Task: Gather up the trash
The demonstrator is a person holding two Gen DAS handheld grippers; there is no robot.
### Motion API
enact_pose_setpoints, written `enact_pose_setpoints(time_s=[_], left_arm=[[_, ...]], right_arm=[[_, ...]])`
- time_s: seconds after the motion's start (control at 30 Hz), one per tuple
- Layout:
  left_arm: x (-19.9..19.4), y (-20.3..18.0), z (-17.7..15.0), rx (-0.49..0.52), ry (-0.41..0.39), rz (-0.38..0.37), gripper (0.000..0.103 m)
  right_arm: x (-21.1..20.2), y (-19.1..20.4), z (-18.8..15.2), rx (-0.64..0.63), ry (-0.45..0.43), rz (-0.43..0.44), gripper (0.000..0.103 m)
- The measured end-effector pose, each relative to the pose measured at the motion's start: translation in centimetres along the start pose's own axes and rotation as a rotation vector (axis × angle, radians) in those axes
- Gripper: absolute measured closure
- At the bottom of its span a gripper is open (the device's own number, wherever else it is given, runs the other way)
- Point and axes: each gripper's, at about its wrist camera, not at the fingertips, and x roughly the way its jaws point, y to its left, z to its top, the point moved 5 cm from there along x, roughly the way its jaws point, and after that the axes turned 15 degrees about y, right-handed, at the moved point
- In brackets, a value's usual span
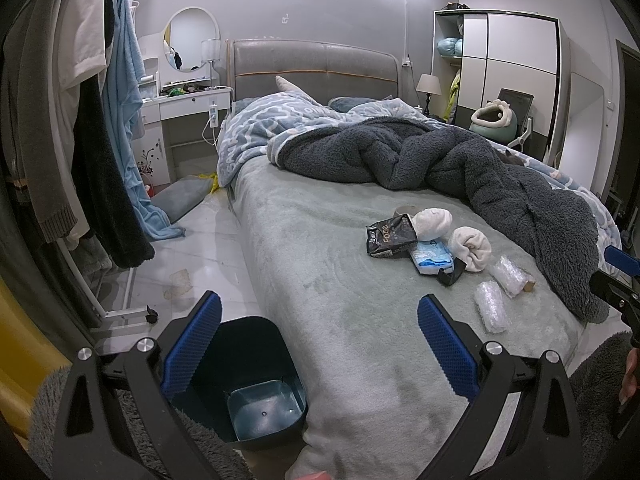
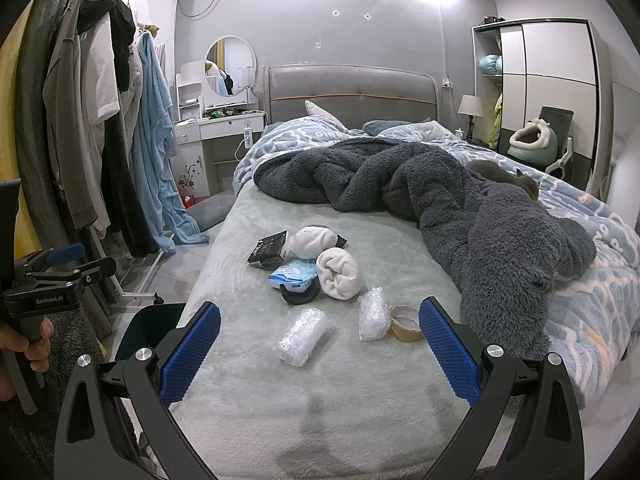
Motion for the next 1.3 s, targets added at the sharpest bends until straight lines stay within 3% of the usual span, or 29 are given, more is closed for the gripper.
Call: enact_pose_setpoints(time_s=[0.33,0.83,1.3], left_arm=[[-0.5,-0.5,-0.2,0.027,-0.011,-0.010,0.003],[0.8,-3.8,-0.3,0.153,0.022,-0.084,0.004],[3.7,-6.2,0.7,0.235,0.085,-0.211,0.008]], right_arm=[[2.0,0.5,-0.7,0.011,0.060,0.020,0.003],[5.5,-1.5,0.9,0.031,0.090,0.075,0.003],[9.0,-4.8,2.2,0.022,0.134,0.106,0.005]])
